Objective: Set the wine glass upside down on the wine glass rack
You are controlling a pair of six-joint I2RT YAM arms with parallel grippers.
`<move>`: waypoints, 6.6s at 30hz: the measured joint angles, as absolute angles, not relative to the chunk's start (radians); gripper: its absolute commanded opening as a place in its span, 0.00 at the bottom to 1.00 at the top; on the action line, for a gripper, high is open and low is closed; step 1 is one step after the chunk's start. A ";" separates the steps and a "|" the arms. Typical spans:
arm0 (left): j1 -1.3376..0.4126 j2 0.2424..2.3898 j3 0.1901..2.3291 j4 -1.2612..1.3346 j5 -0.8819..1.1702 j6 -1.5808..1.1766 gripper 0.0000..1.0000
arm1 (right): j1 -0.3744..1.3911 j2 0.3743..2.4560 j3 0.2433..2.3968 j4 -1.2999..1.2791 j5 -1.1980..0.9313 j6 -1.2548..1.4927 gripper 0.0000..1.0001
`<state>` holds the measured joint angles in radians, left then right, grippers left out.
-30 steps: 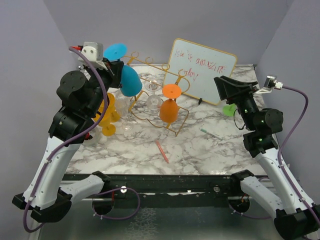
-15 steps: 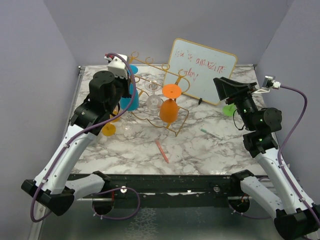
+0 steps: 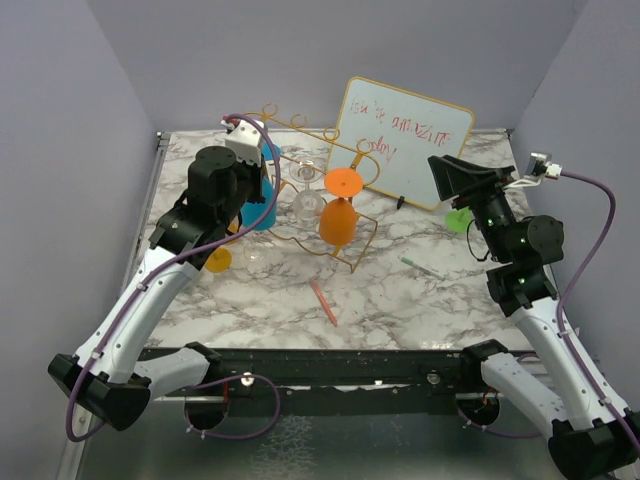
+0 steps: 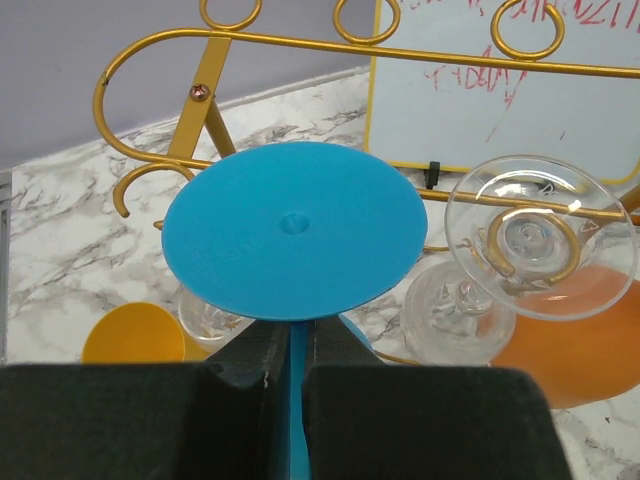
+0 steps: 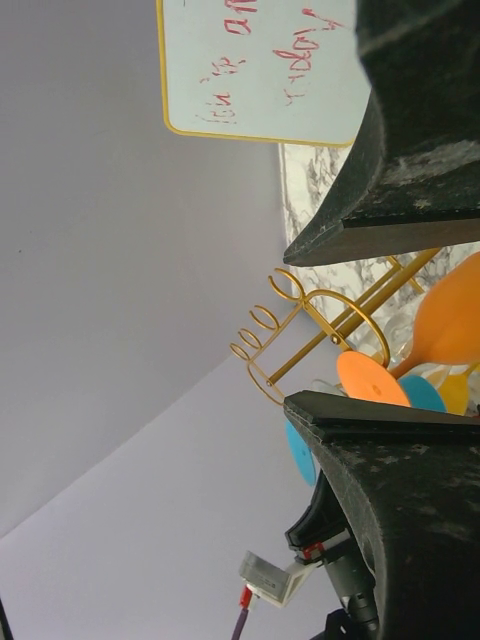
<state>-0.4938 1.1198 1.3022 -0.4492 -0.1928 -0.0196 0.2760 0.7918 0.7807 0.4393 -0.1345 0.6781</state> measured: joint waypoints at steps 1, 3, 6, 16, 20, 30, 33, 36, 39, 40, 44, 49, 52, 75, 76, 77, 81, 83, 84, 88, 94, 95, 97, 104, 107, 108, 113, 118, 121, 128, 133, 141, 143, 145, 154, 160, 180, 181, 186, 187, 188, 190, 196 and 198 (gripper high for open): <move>-0.492 1.120 1.299 -0.445 -0.185 -0.019 0.00 | 0.276 0.791 0.781 0.438 -0.133 0.678 0.58; -0.489 1.120 1.293 -0.434 -0.167 -0.017 0.00 | 0.276 0.789 0.781 0.435 -0.130 0.678 0.58; -0.484 1.122 1.285 -0.418 -0.149 -0.014 0.00 | 0.276 0.784 0.781 0.427 -0.124 0.675 0.58; -0.471 1.145 1.274 -0.368 -0.137 -0.018 0.00 | 0.276 0.780 0.781 0.417 -0.119 0.668 0.58; -0.466 1.145 1.267 -0.357 -0.133 -0.022 0.00 | 0.276 0.780 0.781 0.417 -0.118 0.668 0.58; -0.459 1.142 1.262 -0.356 -0.119 -0.059 0.00 | 0.276 0.785 0.781 0.417 -0.117 0.668 0.58; -0.459 1.143 1.262 -0.424 -0.112 -0.091 0.00 | 0.276 0.787 0.781 0.417 -0.117 0.669 0.58; -0.458 1.143 1.264 -0.457 -0.108 -0.118 0.00 | 0.276 0.787 0.781 0.417 -0.117 0.669 0.58; -0.458 1.141 1.268 -0.464 -0.106 -0.137 0.00 | 0.276 0.787 0.781 0.417 -0.117 0.672 0.58; -0.458 1.140 1.268 -0.467 -0.105 -0.139 0.00 | 0.276 0.787 0.781 0.417 -0.117 0.673 0.58; -0.457 1.137 1.262 -0.463 -0.106 -0.142 0.00 | 0.276 0.787 0.781 0.417 -0.117 0.673 0.58; -0.457 1.131 1.236 -0.426 -0.105 -0.142 0.00 | 0.276 0.786 0.781 0.417 -0.117 0.673 0.58; -0.457 1.131 1.224 -0.405 -0.104 -0.142 0.00 | 0.276 0.783 0.781 0.416 -0.117 0.673 0.58; -0.451 1.113 1.149 -0.340 -0.052 -0.124 0.53 | 0.276 0.765 0.781 0.398 -0.116 0.673 0.58; -0.451 1.103 1.148 -0.349 -0.051 -0.128 0.56 | 0.276 0.765 0.781 0.392 -0.116 0.672 0.58; -0.451 1.087 1.148 -0.363 -0.050 -0.131 0.59 | 0.276 0.765 0.783 0.383 -0.116 0.672 0.58; -0.451 1.020 1.148 -0.408 -0.050 -0.147 0.78 | 0.276 0.770 0.795 0.339 -0.109 0.671 0.59; -0.451 0.980 1.148 -0.428 -0.052 -0.159 0.97 | 0.276 0.773 0.802 0.313 -0.102 0.670 0.59; -0.451 0.960 1.148 -0.442 -0.057 -0.165 0.99 | 0.276 0.773 0.805 0.296 -0.100 0.668 0.59; -0.451 0.917 1.148 -0.493 -0.083 -0.195 0.95 | 0.276 0.776 0.813 0.231 -0.098 0.644 0.59; -0.452 0.923 1.148 -0.585 -0.117 -0.250 0.57 | 0.276 0.775 0.813 0.145 -0.084 0.624 0.59; -0.452 0.923 1.148 -0.594 -0.128 -0.264 0.50 | 0.276 0.773 0.813 0.132 -0.080 0.623 0.59; -0.452 0.925 1.147 -0.605 -0.149 -0.287 0.42 | 0.276 0.770 0.813 0.113 -0.075 0.622 0.59; -0.452 0.998 1.110 -0.617 -0.243 -0.360 0.41 | 0.276 0.765 0.820 0.058 -0.063 0.616 0.59; -0.452 1.041 1.092 -0.616 -0.271 -0.379 0.41 | 0.276 0.761 0.820 0.053 -0.060 0.616 0.59; -0.452 1.051 1.090 -0.614 -0.277 -0.382 0.41 | 0.276 0.760 0.820 0.051 -0.060 0.616 0.59; -0.452 1.071 1.086 -0.584 -0.287 -0.382 0.40 | 0.276 0.757 0.822 0.049 -0.060 0.616 0.59; -0.452 1.085 1.084 -0.539 -0.305 -0.369 0.39 | 0.276 0.756 0.822 0.040 -0.054 0.616 0.59; -0.451 1.105 1.071 -0.515 -0.311 -0.358 0.38 | 0.276 0.756 0.822 0.031 -0.049 0.616 0.59; -0.451 1.158 1.047 -0.490 -0.347 -0.324 0.29 | 0.276 0.755 0.822 0.023 -0.046 0.616 0.59; -0.451 1.149 1.021 -0.477 -0.350 -0.315 0.22 | 0.276 0.758 0.828 0.017 -0.046 0.616 0.59; -0.451 1.145 1.002 -0.488 -0.331 -0.296 0.00 | 0.276 0.771 0.833 0.015 -0.047 0.616 0.59; -0.452 1.144 1.007 -0.504 -0.321 -0.292 0.00 | 0.276 0.774 0.834 0.013 -0.047 0.617 0.59; -0.452 1.144 1.021 -0.531 -0.301 -0.287 0.00 | 0.276 0.779 0.844 0.004 -0.048 0.617 0.59; -0.451 1.099 1.206 -0.739 -0.155 -0.244 0.00 | 0.276 0.779 0.888 0.001 -0.049 0.624 0.59; -0.451 1.054 1.293 -0.866 -0.028 -0.197 0.00 | 0.276 0.779 0.891 -0.010 -0.049 0.627 0.59; -0.461 1.042 1.294 -0.900 0.707 -0.071 0.00 | 0.276 0.830 0.951 -0.244 0.120 0.763 0.76; -0.462 1.039 1.299 -0.881 0.741 -0.080 0.00 | 0.276 0.829 0.951 -0.249 0.121 0.769 0.77; -0.462 1.011 1.338 -0.670 0.901 -0.216 0.00 | 0.276 0.802 0.945 -0.244 0.099 0.768 0.82; -0.462 1.003 1.340 -0.605 0.921 -0.262 0.00 | 0.276 0.793 0.944 -0.236 0.084 0.762 0.82; -0.462 0.992 1.340 -0.540 0.936 -0.305 0.00 | 0.276 0.782 0.942 -0.224 0.060 0.750 0.83; -0.462 0.981 1.340 -0.428 0.945 -0.387 0.00 | 0.276 0.764 0.942 -0.200 0.020 0.727 0.85; -0.463 1.006 1.365 -0.101 0.888 -0.607 0.00 | 0.276 0.709 0.942 -0.094 -0.094 0.648 0.91; -0.463 1.033 1.369 -0.023 0.846 -0.650 0.00 | 0.276 0.699 0.943 -0.068 -0.112 0.630 0.90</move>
